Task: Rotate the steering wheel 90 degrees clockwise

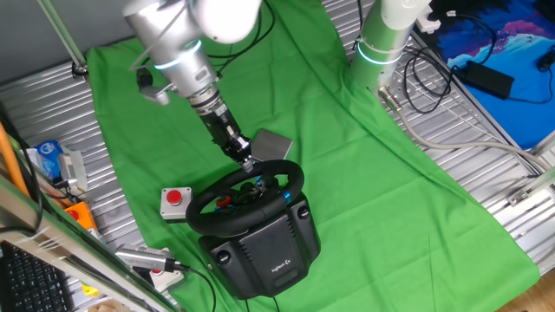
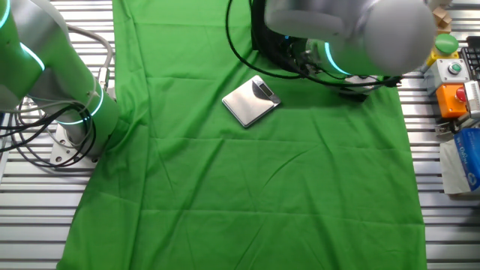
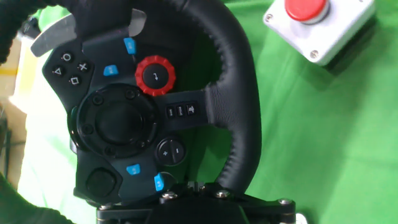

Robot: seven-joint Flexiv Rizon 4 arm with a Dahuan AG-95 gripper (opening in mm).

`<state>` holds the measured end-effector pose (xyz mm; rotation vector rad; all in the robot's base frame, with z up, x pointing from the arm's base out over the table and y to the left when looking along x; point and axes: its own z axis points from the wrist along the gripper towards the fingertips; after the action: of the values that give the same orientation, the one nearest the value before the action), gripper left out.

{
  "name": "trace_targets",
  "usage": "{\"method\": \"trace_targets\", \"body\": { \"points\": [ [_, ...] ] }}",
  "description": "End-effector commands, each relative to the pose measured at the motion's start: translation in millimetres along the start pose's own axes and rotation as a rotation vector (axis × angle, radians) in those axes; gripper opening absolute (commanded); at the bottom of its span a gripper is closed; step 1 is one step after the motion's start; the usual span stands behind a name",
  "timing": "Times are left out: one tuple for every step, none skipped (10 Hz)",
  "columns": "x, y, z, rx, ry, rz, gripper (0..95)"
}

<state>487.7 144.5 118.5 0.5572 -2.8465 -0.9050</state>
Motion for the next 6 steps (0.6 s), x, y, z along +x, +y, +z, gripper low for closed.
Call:
{"method": "trace_targets", "body": {
  "points": [
    [1.2,0.6,-0.5,-0.008,0.019,-0.027,0.0],
    [1.2,0.6,-0.5,-0.015,0.017,-0.021,0.0],
    [1.2,0.6,-0.5,-0.014,0.018,-0.020,0.0],
    [1.2,0.6,-0.5,-0.012,0.022,-0.022,0.0],
    [1.7,0.8,-0.1,-0.013,0.024,-0.032,0.0],
    [3.4,1.5,0.7,-0.013,0.026,-0.039,0.0]
  ]
}}
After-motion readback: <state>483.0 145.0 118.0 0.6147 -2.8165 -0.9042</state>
